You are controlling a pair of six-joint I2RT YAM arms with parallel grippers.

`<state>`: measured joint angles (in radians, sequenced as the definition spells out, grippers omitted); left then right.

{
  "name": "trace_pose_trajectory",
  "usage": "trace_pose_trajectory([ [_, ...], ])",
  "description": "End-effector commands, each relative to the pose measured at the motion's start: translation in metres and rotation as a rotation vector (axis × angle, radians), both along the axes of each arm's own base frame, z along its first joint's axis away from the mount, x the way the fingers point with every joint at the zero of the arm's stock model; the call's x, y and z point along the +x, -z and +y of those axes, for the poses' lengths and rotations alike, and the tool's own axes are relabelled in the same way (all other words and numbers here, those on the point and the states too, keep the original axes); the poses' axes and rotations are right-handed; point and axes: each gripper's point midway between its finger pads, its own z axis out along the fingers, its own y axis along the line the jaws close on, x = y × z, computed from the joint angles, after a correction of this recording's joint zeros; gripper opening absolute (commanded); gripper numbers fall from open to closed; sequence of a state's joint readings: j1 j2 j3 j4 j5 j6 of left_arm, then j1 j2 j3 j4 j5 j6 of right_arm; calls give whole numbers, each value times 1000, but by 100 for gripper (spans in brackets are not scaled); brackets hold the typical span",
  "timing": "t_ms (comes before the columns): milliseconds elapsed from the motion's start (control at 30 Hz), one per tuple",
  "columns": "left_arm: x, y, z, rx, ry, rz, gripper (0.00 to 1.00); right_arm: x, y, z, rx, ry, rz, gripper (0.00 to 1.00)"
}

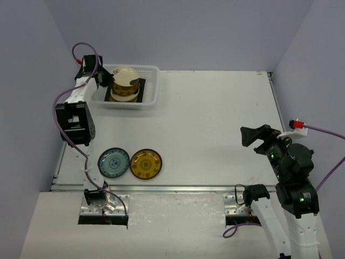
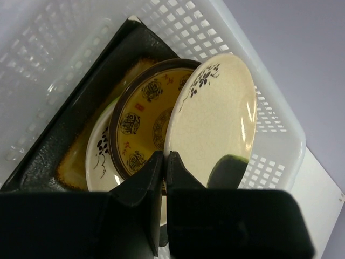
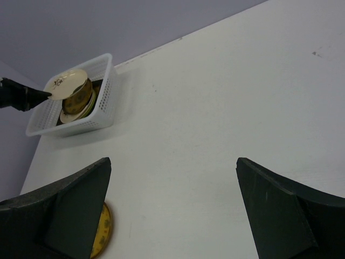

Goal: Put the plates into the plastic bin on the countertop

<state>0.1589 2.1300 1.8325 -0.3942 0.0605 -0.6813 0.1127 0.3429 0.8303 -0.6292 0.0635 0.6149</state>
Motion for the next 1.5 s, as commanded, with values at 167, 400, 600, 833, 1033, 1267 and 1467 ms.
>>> trace_pose_trajectory([
  [167,-14,6,2,-49,-47,-39,0,6,-8,-1,-10,2,-27,99],
  [400,-25,21,12,-61,-88,-2,0,4,-10,0,-14,-3,-30,99],
  [600,-45,12,19,-67,-120,-41,0,4,-13,1,-9,-10,-35,99],
  [833,-33,4,13,-101,-69,-73,0,5,-12,4,4,-22,-31,99],
  [1033,-28,-5,10,-115,-56,-99,34,7,-13,6,11,-31,-28,99],
  [1267,-28,-24,5,-104,-20,-110,98,25,20,40,-2,-225,6,99],
  [1467,-48,-81,5,-18,-15,-137,100,25,125,149,267,-829,338,99],
])
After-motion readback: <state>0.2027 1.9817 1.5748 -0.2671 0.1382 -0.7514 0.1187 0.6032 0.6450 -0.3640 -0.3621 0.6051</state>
